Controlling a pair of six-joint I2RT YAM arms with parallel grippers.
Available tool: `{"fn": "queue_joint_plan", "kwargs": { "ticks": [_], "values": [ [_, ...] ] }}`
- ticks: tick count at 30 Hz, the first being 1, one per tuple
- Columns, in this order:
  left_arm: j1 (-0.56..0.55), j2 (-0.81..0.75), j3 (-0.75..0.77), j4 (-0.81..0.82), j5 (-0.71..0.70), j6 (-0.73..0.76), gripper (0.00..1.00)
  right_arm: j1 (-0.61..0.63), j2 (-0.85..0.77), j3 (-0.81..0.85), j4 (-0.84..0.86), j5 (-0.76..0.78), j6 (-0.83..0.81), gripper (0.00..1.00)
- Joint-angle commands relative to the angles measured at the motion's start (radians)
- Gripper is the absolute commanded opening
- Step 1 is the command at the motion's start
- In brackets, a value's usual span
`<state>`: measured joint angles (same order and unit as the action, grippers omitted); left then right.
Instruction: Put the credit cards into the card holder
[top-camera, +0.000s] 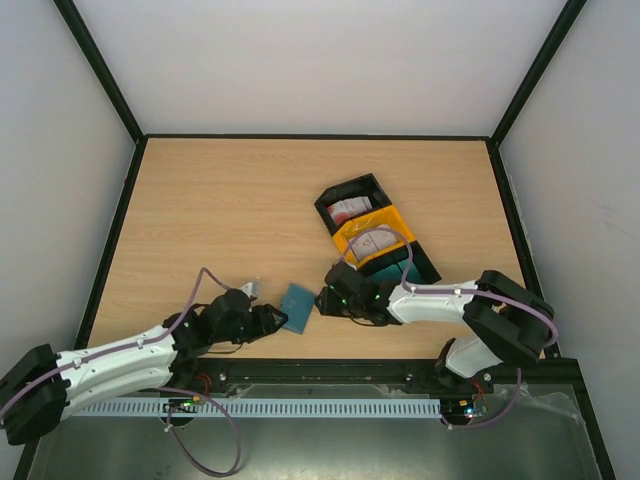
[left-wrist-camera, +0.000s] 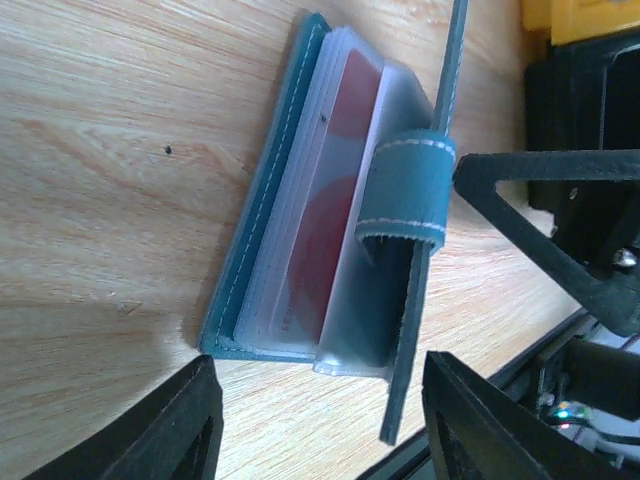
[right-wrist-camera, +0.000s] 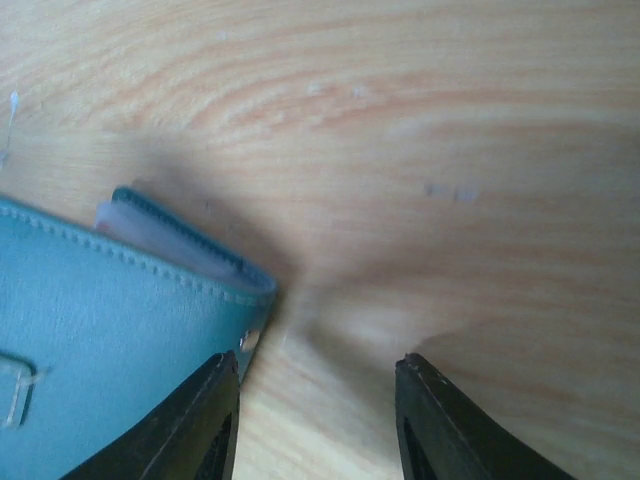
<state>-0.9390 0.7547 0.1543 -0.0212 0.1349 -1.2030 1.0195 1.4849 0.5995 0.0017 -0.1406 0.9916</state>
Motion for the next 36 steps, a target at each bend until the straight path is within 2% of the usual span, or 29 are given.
{"fn": "queue_joint_plan", "kwargs": {
  "ticks": [1,6,13,18,26,30,36],
  "values": [
    [-0.067,0.047,0.037,-0.006,-0.097,-0.044,0.53,0.006,-0.041,-0.058,0.055,-0.118,-0.039,0.42],
    [-0.082,0.101,0.064,-0.039,-0.200,-0.095,0.39,0.006,-0.065,-0.045,-0.004,-0.144,-0.122,0.41],
    [-0.076,0.147,0.106,-0.093,-0.290,-0.110,0.28,0.006,-0.151,-0.010,-0.054,0.011,-0.135,0.42],
    [-0.042,0.213,0.126,-0.084,-0.267,-0.061,0.26,0.004,-0.109,0.092,-0.077,0.109,-0.238,0.44],
    [0.032,0.346,0.180,-0.014,-0.142,0.108,0.26,-0.003,0.160,0.324,-0.163,0.134,-0.447,0.46],
    [0.084,0.377,0.195,-0.007,-0.102,0.159,0.26,-0.014,0.246,0.388,-0.208,0.130,-0.444,0.43],
    [0.120,0.442,0.224,0.024,-0.047,0.220,0.30,-0.014,0.205,0.295,-0.232,0.009,-0.366,0.42]
  ]
}}
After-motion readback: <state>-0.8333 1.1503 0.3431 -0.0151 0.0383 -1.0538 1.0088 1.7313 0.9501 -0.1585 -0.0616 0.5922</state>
